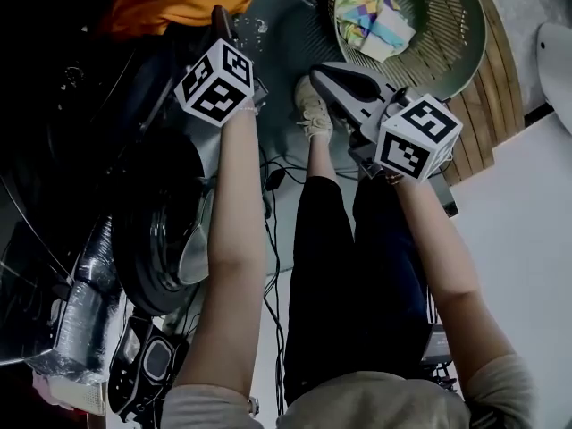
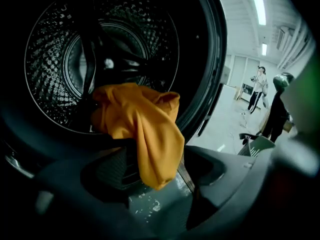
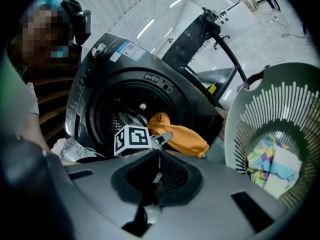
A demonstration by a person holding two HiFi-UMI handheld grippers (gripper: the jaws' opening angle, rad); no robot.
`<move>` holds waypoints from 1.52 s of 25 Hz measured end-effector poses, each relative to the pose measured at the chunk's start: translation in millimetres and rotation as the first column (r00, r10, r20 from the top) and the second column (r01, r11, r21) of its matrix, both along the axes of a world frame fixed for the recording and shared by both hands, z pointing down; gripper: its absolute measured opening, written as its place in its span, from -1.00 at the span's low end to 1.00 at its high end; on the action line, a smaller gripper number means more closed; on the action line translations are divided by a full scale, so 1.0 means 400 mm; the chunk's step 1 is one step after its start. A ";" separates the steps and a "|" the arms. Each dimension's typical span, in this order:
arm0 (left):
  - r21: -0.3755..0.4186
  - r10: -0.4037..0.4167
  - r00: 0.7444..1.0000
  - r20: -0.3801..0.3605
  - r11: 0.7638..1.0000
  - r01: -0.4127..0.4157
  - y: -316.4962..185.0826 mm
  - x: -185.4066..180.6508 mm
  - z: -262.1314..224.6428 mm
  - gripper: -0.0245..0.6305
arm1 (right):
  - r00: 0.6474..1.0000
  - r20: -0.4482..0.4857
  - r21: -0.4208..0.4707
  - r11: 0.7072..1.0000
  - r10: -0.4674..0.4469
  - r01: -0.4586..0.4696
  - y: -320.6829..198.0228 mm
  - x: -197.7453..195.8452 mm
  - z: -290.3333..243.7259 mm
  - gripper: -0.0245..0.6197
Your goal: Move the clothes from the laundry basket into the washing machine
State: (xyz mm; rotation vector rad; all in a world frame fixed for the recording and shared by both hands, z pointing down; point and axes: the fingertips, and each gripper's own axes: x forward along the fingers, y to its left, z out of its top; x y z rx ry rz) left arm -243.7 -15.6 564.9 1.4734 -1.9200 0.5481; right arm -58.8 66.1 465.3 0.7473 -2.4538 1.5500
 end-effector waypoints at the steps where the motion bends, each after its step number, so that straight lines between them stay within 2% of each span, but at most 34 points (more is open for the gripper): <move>1: -0.023 -0.008 1.000 0.012 1.000 0.008 -0.001 -0.005 0.022 0.12 | 1.000 0.003 -0.004 1.000 0.000 0.000 0.004 0.000 0.003 -0.88; 5: -0.058 0.001 0.998 0.065 0.998 0.003 -0.041 -0.030 0.064 0.11 | 1.000 -0.001 -0.013 1.000 0.001 -0.001 0.008 0.019 0.021 -0.88; 6: -0.065 0.013 0.996 0.083 0.998 -0.008 -0.053 -0.035 0.064 0.06 | 1.000 -0.007 -0.012 1.000 0.004 -0.004 0.008 0.024 0.025 -0.88; 7: -0.071 0.028 0.995 0.099 0.997 -0.021 -0.060 -0.039 0.060 -0.26 | 1.000 -0.012 -0.012 1.000 0.007 -0.008 0.010 0.027 0.028 -0.88; 9: -0.060 0.055 0.991 0.119 0.997 -0.048 -0.070 -0.040 0.033 -0.52 | 1.000 -0.016 -0.016 1.000 0.012 -0.012 0.015 0.031 0.030 -0.88; 10: -0.030 0.058 0.990 0.129 0.998 -0.054 -0.076 -0.041 0.009 -0.70 | 1.000 -0.015 -0.017 1.000 0.014 -0.014 0.016 0.033 0.030 -0.88; 11: 0.013 0.054 0.988 0.142 0.998 -0.056 -0.086 -0.045 -0.023 -0.74 | 1.000 -0.013 -0.018 1.000 0.016 -0.016 0.016 0.033 0.029 -0.88; 14: 0.129 0.031 0.981 0.193 0.990 -0.057 -0.129 -0.094 -0.115 -0.75 | 1.000 -0.006 -0.016 1.000 0.011 -0.011 0.019 0.023 0.017 -0.88; 18: 0.205 -0.041 0.969 0.245 0.979 -0.010 -0.189 -0.190 -0.178 -0.75 | 1.000 -0.002 -0.007 1.000 0.006 -0.006 0.015 0.011 0.015 -0.88; 21: 0.243 -0.067 0.966 0.250 0.970 0.004 -0.218 -0.222 -0.204 -0.75 | 1.000 0.001 -0.013 1.000 0.007 -0.007 0.020 0.002 0.022 -0.88; 24: 0.215 -0.077 0.975 0.208 0.976 0.031 -0.225 -0.222 -0.164 -0.73 | 1.000 0.002 -0.021 1.000 -0.004 0.004 0.028 -0.004 0.033 -0.88; 25: 0.193 -0.091 0.979 0.180 0.980 0.056 -0.220 -0.223 -0.143 -0.66 | 1.000 0.002 -0.025 1.000 -0.006 0.006 0.032 -0.006 0.036 -0.88; 28: 0.166 -0.123 0.986 0.111 0.981 0.104 -0.201 -0.217 -0.119 -0.27 | 1.000 0.004 -0.030 1.000 -0.004 0.004 0.037 -0.007 0.038 -0.88; 30: 0.181 -0.126 0.987 0.095 0.978 0.107 -0.183 -0.206 -0.133 -0.19 | 1.000 0.004 -0.031 0.999 -0.007 0.008 0.039 -0.008 0.034 -0.88; 34: 0.176 -0.091 0.993 0.081 0.981 0.075 -0.119 -0.149 -0.142 -0.15 | 1.000 0.006 -0.023 1.000 -0.001 0.001 0.034 -0.007 0.022 -0.88; 38: 0.078 0.008 0.999 0.052 0.997 -0.012 -0.064 -0.051 -0.068 -0.15 | 1.000 0.004 -0.013 1.000 -0.001 0.001 0.017 -0.008 0.010 -0.88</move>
